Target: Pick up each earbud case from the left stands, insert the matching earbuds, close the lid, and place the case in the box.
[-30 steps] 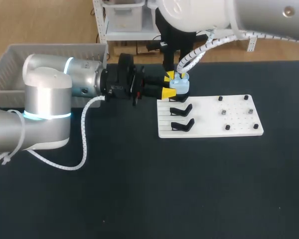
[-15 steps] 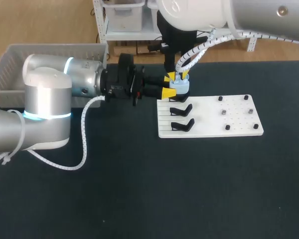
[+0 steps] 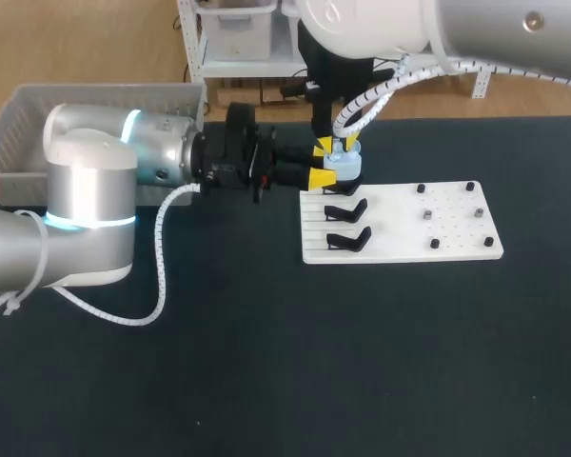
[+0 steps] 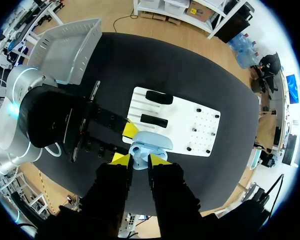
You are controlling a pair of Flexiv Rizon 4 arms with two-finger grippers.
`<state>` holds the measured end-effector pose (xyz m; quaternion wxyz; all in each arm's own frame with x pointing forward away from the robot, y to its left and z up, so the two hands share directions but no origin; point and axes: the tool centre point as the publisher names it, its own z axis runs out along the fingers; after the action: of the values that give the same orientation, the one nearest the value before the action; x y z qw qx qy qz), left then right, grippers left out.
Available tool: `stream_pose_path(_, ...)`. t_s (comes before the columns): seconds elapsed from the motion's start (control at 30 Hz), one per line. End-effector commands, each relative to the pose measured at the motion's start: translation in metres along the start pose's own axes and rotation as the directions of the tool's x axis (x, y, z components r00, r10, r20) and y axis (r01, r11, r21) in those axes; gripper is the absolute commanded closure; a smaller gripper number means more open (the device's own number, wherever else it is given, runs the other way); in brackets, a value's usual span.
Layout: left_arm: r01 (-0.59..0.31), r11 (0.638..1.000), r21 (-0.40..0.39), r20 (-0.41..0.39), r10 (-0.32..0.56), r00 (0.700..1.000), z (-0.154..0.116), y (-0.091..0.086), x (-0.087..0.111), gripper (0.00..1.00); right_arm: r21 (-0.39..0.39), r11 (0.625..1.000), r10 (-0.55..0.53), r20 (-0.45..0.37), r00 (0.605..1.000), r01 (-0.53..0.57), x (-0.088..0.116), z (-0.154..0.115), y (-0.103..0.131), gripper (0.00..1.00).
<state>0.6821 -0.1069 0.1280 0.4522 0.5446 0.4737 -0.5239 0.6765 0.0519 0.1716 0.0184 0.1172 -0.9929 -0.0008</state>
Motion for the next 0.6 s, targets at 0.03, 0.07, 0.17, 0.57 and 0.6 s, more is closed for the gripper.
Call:
stream_pose_path(0.03, -0.004, 1.0, -0.006, 0.003, 0.004, 1.0, 0.0002, -0.002, -0.0002, 1.0, 0.0, 1.0, 0.0, -0.003, 1.0, 0.0, -0.0019, 0.0019, 0.0002, 1.0)
stream_pose_path(0.07, -0.004, 1.0, -0.006, 0.003, 0.004, 1.0, 0.0002, -0.002, -0.0002, 1.0, 0.0, 1.0, 0.001, -0.003, 1.0, -0.001, -0.0017, 0.0022, 0.0002, 1.0)
stream_pose_path(0.17, -0.004, 1.0, -0.006, 0.003, 0.004, 1.0, 0.0002, -0.002, -0.0002, 1.0, 0.002, 1.0, 0.005, 0.0, 1.0, -0.005, -0.0012, 0.0031, -0.0007, 1.0)
stream_pose_path(0.57, -0.004, 1.0, -0.006, 0.003, 0.004, 1.0, 0.0002, -0.002, -0.0002, 1.0, 0.007, 1.0, -0.003, -0.01, 1.0, 0.003, -0.0052, 0.0081, 0.0005, 1.0)
stream_pose_path(0.6, -0.004, 1.0, -0.006, 0.003, 0.004, 1.0, 0.0002, -0.002, -0.0002, 1.0, 0.007, 1.0, -0.004, -0.01, 1.0, 0.004, -0.0053, 0.0082, 0.0005, 1.0)
